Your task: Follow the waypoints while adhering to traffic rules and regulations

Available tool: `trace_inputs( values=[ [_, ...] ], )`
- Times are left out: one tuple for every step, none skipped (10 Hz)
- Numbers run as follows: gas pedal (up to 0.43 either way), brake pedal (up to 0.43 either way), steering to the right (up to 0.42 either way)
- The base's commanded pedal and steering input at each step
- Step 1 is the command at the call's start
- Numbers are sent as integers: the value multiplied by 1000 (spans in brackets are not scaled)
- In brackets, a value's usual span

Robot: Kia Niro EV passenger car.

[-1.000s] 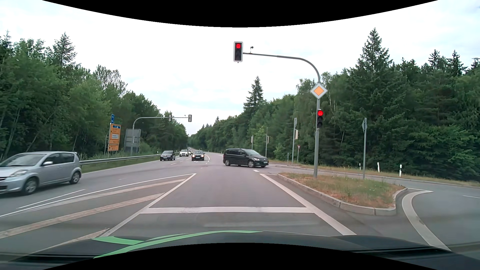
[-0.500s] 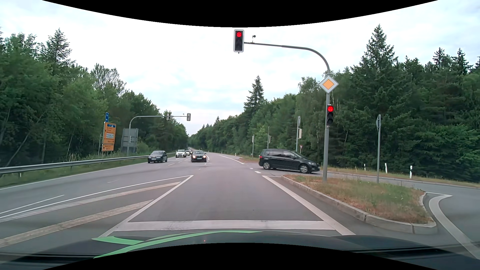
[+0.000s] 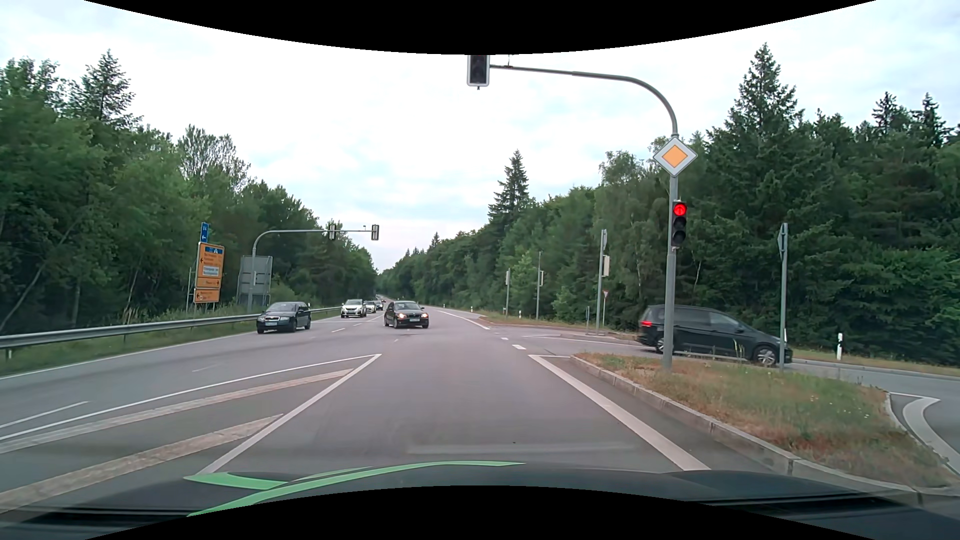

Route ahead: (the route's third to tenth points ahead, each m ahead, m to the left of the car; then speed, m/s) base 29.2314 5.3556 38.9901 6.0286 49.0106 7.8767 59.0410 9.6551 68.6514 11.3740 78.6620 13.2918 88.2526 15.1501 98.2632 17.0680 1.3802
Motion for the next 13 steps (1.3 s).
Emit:
trace_inputs(
  values=[
    [0, 213, -10],
    [0, 213, -12],
    [0, 213, -13],
    [0, 213, -13],
    [0, 213, -13],
    [0, 213, -13],
    [0, 213, -13],
    [0, 213, -13],
    [0, 213, -13],
    [0, 213, -13],
    [0, 207, -13],
    [0, 207, -13],
    [0, 201, -13]
  ],
)
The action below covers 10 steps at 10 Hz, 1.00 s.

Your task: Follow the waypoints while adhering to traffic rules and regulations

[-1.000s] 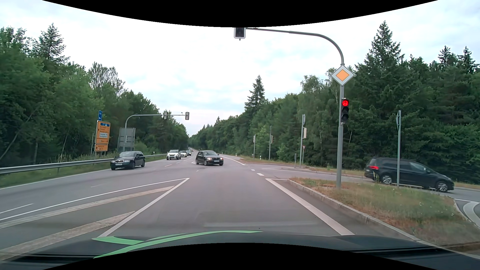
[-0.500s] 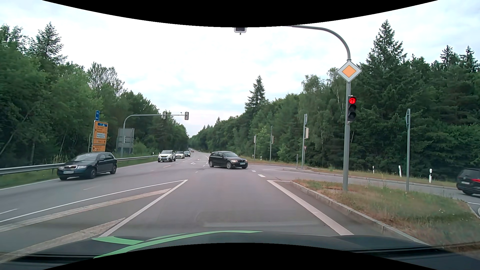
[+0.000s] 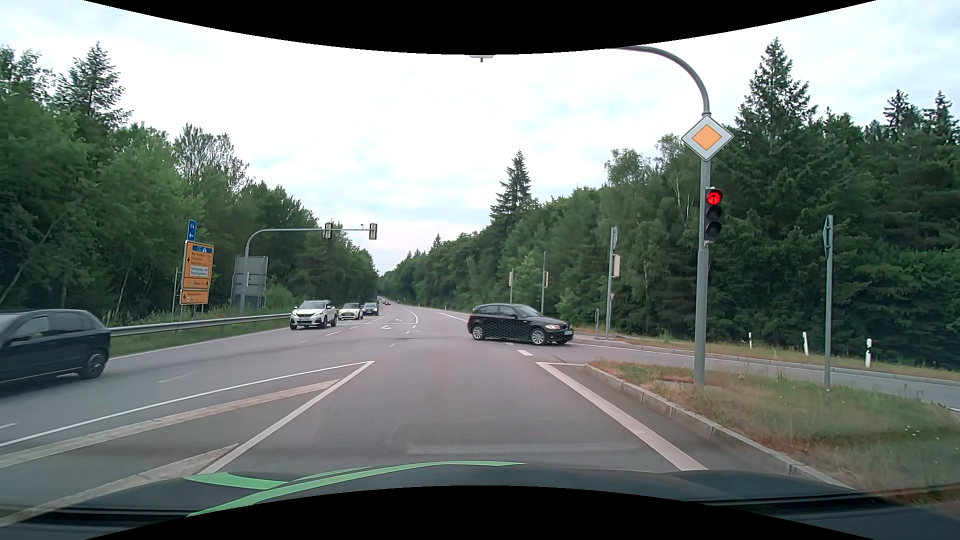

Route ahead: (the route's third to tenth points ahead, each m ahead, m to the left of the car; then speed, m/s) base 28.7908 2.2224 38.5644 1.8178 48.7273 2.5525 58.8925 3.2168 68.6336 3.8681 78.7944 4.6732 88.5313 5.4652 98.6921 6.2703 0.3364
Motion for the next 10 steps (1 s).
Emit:
trace_inputs(
  values=[
    [0, 201, -13],
    [0, 195, -13],
    [0, 195, -13],
    [0, 195, -13],
    [0, 195, -13],
    [0, 201, -13],
    [0, 201, -13],
    [0, 201, -12],
    [0, 207, -12],
    [0, 213, -13]
  ],
)
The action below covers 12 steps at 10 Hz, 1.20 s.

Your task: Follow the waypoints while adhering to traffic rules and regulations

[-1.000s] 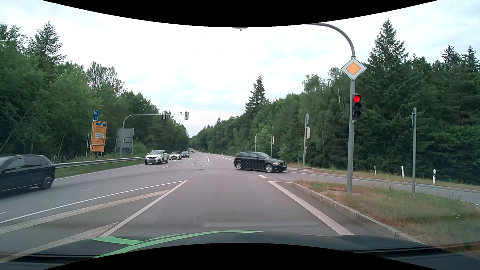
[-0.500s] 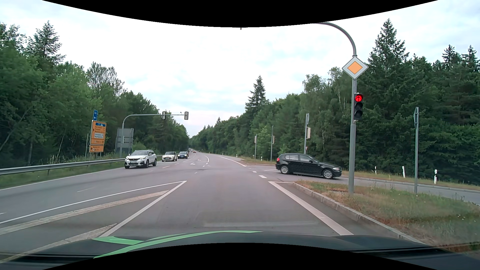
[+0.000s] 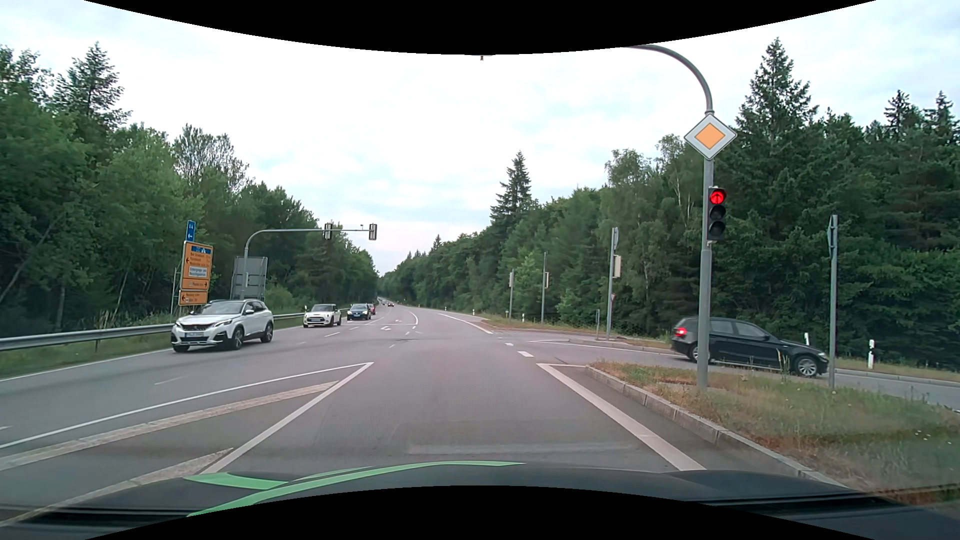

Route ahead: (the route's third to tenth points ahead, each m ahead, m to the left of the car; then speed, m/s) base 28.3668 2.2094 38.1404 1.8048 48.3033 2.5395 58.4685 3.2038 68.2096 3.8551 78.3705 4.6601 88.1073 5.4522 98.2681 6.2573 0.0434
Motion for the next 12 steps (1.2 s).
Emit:
trace_inputs(
  values=[
    [0, 213, -12],
    [0, 213, -12],
    [0, 213, -13],
    [0, 213, -12],
    [0, 220, -12],
    [0, 220, -12],
    [0, 220, -12],
    [0, 220, -11],
    [0, 220, -11],
    [0, 220, -11],
    [0, 220, -11],
    [0, 220, -10]
  ],
)
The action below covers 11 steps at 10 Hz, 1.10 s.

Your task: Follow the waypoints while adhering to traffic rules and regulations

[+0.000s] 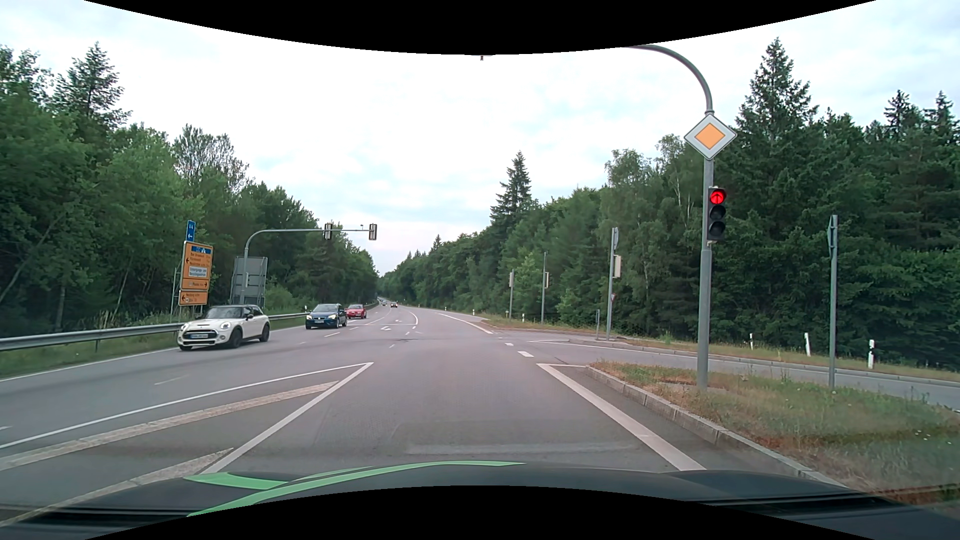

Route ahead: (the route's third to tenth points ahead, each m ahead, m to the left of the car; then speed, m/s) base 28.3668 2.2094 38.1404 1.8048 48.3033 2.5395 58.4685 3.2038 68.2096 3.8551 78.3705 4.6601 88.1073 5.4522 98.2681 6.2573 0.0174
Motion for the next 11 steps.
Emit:
trace_inputs(
  values=[
    [0, 220, -10],
    [0, 220, -9],
    [0, 220, -9],
    [0, 220, -9],
    [0, 220, -9],
    [0, 220, -9],
    [0, 220, -8],
    [0, 220, -8],
    [0, 220, -8],
    [0, 110, -8],
    [0, 0, -8]
  ],
)
